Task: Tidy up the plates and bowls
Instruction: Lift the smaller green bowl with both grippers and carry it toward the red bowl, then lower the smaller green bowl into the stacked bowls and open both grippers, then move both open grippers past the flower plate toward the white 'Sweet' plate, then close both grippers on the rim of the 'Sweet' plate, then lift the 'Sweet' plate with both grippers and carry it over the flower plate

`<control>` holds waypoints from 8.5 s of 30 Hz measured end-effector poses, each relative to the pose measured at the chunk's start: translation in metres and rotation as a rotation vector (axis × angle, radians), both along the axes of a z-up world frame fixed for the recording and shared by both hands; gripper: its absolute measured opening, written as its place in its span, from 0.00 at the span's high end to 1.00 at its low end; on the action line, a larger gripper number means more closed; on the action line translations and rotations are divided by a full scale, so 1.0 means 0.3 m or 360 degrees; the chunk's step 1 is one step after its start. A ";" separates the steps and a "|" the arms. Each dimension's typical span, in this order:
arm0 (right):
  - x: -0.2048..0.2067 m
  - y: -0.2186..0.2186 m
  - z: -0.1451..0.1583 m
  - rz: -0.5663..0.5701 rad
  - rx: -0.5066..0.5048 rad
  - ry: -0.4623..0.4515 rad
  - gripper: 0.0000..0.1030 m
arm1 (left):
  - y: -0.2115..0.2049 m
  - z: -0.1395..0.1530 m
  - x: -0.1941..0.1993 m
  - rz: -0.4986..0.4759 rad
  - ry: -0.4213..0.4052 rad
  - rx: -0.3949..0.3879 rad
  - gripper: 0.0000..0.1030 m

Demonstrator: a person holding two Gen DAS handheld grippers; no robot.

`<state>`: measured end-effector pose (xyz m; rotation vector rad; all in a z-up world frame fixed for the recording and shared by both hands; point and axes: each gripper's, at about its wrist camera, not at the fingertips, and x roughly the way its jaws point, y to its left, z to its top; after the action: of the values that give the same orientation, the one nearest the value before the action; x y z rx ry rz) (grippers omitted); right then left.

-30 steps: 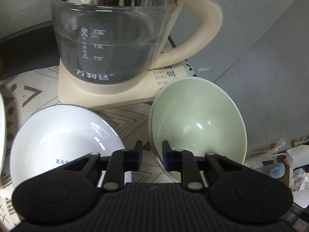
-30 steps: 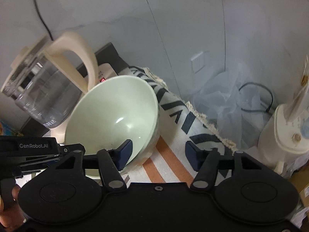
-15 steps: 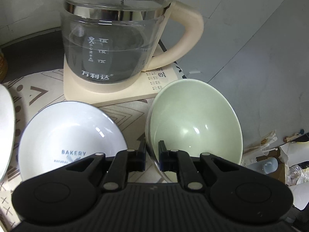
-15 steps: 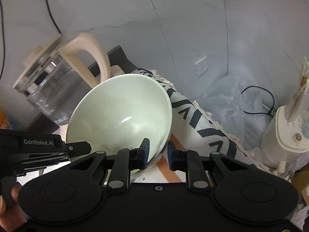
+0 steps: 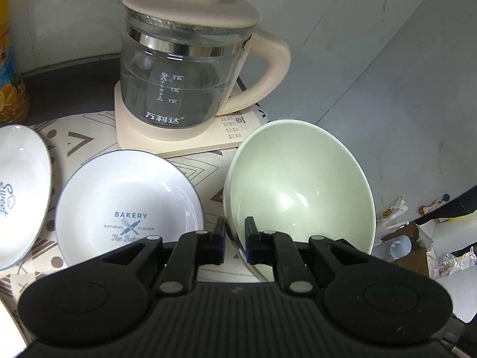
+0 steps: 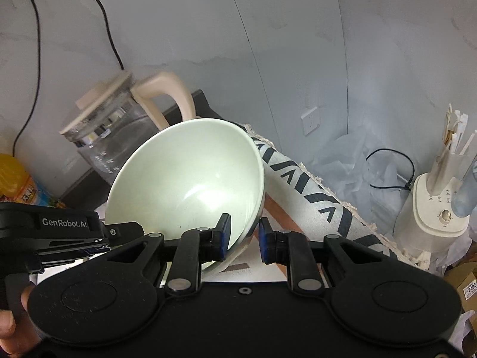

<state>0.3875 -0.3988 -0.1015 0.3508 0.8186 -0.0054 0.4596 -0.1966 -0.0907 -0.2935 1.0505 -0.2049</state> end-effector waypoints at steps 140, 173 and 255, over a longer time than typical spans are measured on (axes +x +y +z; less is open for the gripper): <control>-0.496 0.578 0.115 0.0619 -0.0155 -0.0036 0.17 | 0.801 0.013 -0.781 0.0585 0.0145 0.0033 0.21; -0.360 0.881 0.080 0.1076 -0.0210 0.0069 0.07 | 0.994 -0.001 -0.782 0.0890 0.0198 0.0057 0.17; 0.111 0.931 -0.148 0.0700 0.0104 0.0460 0.88 | 1.017 -0.169 -0.364 0.1105 0.0139 -0.0225 0.90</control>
<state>0.4207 -0.1196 -0.1459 0.2275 1.1715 0.3894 0.3504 0.1087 -0.1413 -0.7789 0.9648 0.3630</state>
